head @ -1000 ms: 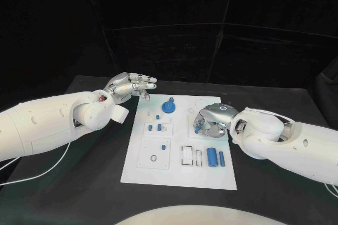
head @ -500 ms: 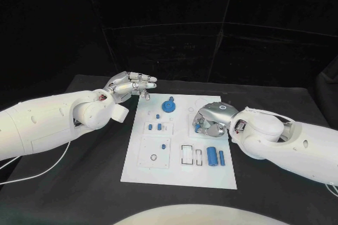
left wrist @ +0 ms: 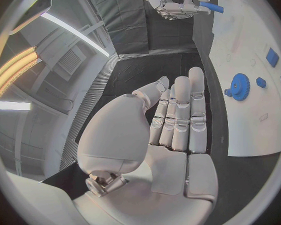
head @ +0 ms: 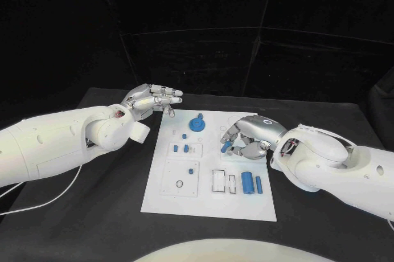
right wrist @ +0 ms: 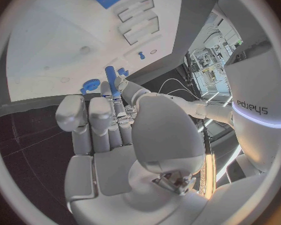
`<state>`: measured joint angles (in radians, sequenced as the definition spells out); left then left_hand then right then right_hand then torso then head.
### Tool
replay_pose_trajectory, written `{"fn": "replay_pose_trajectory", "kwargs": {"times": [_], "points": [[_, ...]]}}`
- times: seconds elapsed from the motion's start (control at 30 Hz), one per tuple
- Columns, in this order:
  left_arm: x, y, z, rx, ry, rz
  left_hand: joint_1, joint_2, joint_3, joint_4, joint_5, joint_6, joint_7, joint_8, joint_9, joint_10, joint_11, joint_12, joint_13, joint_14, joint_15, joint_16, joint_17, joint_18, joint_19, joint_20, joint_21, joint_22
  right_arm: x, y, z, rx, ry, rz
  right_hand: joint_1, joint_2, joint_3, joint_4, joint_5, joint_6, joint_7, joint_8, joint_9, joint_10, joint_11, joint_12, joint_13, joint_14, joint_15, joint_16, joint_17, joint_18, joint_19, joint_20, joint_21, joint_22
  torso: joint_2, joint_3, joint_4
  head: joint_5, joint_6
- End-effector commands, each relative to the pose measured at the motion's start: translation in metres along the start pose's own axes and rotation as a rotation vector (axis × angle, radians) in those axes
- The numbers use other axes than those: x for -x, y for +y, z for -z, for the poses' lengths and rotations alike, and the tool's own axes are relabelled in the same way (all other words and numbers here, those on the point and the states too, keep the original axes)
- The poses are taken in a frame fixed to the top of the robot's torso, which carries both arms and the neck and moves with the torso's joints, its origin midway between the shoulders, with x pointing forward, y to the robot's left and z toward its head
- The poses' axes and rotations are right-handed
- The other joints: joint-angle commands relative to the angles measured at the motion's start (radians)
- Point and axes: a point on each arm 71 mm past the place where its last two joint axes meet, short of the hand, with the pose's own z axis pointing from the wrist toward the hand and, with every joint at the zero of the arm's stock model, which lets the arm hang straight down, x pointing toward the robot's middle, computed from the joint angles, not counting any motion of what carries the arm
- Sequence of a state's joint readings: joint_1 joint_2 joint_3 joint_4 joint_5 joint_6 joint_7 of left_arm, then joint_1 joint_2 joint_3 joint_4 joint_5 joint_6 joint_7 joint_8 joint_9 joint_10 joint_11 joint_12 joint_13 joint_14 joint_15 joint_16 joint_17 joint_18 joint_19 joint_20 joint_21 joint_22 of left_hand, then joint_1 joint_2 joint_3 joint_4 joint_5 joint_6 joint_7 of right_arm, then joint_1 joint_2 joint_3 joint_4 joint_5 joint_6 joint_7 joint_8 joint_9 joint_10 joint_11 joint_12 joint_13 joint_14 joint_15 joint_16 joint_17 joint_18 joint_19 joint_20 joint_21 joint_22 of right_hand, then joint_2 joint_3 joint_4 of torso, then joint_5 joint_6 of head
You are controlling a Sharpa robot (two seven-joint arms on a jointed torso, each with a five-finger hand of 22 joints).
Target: Assemble the parts on the task board
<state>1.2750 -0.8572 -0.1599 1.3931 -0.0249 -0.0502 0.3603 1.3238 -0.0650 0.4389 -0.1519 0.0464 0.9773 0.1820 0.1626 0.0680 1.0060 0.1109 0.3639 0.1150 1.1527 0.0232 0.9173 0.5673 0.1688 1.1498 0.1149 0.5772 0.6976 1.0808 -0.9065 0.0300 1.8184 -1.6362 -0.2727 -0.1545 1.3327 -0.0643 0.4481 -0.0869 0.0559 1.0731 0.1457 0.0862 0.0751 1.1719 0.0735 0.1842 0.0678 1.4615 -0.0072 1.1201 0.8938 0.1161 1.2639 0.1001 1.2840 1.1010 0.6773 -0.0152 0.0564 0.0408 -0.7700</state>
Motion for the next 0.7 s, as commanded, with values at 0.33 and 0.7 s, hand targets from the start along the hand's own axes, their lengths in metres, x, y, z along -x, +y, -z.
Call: {"fn": "replay_pose_trajectory", "kwargs": {"times": [0.33,0.7], "points": [[-0.002,-0.001,-0.001,-0.007,0.013,0.009,0.000,0.010,-0.004,0.000,0.003,-0.001,0.001,0.005,0.000,-0.008,0.001,0.003,0.002,-0.007,0.000,-0.006,-0.001,0.012,-0.007,0.002,-0.006,-0.002,-0.013,0.049,-0.035,0.170,-0.017,-0.084,-0.006,0.003,0.009,0.000,0.003,0.002,0.007,-0.004,-0.002,-0.001,0.006,-0.009,-0.001,0.007,0.003,0.004,0.001,-0.014,0.002,0.003,0.004,-0.001,0.002,-0.0010,0.0026,0.012,-0.010],[-0.005,-0.001,-0.002,-0.009,0.020,0.010,0.000,0.010,-0.004,0.000,0.003,-0.001,0.001,0.005,0.000,-0.008,0.001,0.003,0.002,-0.007,0.000,-0.006,-0.001,0.012,-0.007,0.002,-0.006,-0.002,-0.053,0.077,-0.054,0.251,0.101,-0.057,-0.007,0.002,0.013,0.000,0.010,0.003,0.008,-0.006,-0.002,0.001,0.007,-0.015,0.000,0.007,0.004,0.005,0.001,-0.014,0.001,0.004,0.004,-0.001,0.001,-0.0005,0.0001,0.028,-0.016]]}}
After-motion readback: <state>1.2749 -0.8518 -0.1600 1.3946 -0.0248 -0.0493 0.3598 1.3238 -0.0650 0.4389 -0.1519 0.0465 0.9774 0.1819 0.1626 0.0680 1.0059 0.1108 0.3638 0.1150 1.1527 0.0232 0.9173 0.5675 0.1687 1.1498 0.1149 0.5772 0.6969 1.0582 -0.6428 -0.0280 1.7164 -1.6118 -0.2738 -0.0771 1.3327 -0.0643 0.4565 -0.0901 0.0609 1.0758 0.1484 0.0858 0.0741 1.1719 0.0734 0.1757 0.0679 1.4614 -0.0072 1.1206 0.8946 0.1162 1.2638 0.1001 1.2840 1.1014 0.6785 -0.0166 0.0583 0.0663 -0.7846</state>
